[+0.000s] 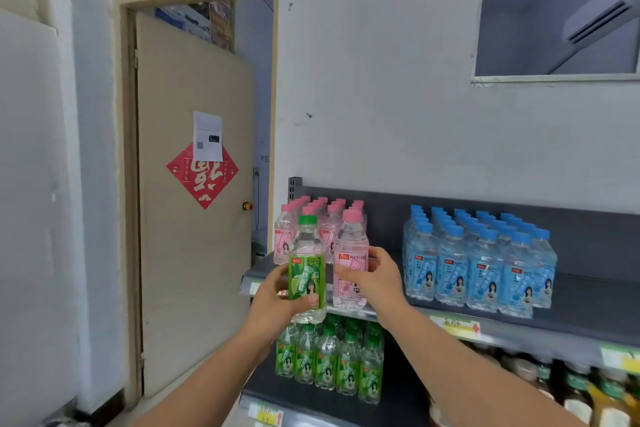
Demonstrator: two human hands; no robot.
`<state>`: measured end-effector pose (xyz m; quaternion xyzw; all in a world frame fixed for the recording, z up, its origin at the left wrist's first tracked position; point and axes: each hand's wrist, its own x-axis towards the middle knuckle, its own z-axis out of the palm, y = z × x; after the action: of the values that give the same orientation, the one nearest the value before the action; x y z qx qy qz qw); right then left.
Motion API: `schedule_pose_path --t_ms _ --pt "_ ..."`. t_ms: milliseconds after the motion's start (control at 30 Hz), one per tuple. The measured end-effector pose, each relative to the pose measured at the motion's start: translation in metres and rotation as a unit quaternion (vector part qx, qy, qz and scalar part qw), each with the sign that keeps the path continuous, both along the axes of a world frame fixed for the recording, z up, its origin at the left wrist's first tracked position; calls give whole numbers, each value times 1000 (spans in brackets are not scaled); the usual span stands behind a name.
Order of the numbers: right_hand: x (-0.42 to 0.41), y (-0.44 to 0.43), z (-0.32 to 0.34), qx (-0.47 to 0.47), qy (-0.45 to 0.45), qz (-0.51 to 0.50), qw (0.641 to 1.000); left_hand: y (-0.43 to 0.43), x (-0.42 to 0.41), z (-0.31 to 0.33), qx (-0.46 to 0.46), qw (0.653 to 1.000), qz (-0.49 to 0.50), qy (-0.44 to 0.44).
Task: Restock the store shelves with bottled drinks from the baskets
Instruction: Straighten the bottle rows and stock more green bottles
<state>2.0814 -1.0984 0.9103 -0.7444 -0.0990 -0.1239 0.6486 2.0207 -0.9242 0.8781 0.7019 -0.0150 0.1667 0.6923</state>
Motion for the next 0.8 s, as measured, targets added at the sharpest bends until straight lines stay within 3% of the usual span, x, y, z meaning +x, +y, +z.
schedule_pose_path --t_ms 433,800 --pt "130 41 0 -20 27 -35 999 32 101 8 29 999 20 -14" --pt "184 72 -21 -73 63 -94 991 69 151 6 48 999 8 2"
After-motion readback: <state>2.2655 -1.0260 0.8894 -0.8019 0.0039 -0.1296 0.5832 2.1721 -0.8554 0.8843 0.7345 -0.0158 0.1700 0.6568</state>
